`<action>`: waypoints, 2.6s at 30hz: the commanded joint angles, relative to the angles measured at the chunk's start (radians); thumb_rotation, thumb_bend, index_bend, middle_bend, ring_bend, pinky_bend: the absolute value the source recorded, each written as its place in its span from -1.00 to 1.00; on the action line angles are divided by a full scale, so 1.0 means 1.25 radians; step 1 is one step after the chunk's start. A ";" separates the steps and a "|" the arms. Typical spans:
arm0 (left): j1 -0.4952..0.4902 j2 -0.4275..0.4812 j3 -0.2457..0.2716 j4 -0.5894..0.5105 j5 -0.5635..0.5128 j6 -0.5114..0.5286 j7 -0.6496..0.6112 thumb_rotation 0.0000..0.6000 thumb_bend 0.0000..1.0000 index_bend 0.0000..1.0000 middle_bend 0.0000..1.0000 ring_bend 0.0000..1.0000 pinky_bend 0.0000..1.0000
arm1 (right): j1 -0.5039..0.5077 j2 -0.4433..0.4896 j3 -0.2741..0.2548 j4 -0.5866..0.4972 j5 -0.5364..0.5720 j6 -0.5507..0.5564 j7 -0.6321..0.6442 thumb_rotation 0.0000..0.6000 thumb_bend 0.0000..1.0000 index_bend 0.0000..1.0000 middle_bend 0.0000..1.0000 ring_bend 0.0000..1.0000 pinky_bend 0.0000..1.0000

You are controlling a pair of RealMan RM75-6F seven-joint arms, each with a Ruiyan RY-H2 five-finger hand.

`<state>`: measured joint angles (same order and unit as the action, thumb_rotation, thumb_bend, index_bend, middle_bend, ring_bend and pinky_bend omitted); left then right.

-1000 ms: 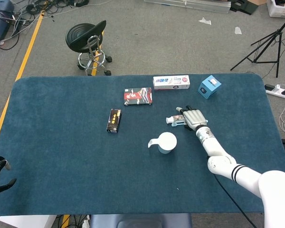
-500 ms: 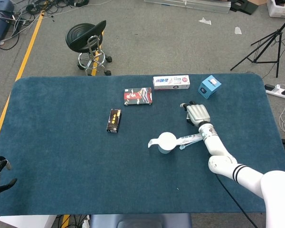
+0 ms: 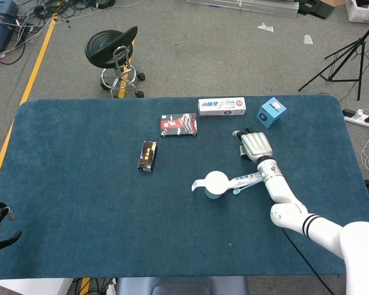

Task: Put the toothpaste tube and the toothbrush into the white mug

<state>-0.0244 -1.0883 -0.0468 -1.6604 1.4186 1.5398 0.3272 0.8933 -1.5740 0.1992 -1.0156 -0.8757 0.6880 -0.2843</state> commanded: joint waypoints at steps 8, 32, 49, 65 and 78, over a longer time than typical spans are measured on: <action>0.002 -0.001 0.001 -0.001 0.002 0.003 0.001 1.00 -1.00 0.04 -0.25 -0.39 -0.17 | -0.002 0.120 -0.014 -0.185 0.031 0.023 -0.093 1.00 -0.06 -0.54 0.30 0.01 0.56; 0.004 -0.003 0.002 -0.006 0.002 0.004 0.009 1.00 -1.00 0.04 -0.25 -0.39 -0.17 | 0.090 0.265 -0.154 -0.430 0.260 -0.030 -0.250 1.00 -0.62 -0.52 1.00 0.85 1.00; 0.005 -0.005 0.003 -0.005 -0.001 0.001 0.009 1.00 -1.00 0.04 -0.25 -0.39 -0.17 | 0.059 0.241 -0.168 -0.421 0.173 -0.017 -0.142 1.00 -0.81 -0.35 1.00 0.95 1.00; 0.013 -0.008 0.004 0.004 -0.005 0.007 -0.003 1.00 -1.00 0.04 -0.25 -0.39 -0.17 | 0.066 0.195 -0.181 -0.363 0.177 -0.021 -0.121 1.00 -0.72 -0.30 1.00 0.96 1.00; 0.019 -0.006 0.005 0.007 -0.006 0.013 -0.011 1.00 -1.00 0.04 -0.25 -0.39 -0.17 | 0.078 0.176 -0.199 -0.344 0.181 -0.020 -0.137 1.00 -0.71 -0.27 1.00 0.96 1.00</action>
<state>-0.0001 -1.0961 -0.0410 -1.6518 1.4107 1.5555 0.3129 0.9912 -1.3539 -0.0478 -1.4457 -0.6486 0.6616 -0.4537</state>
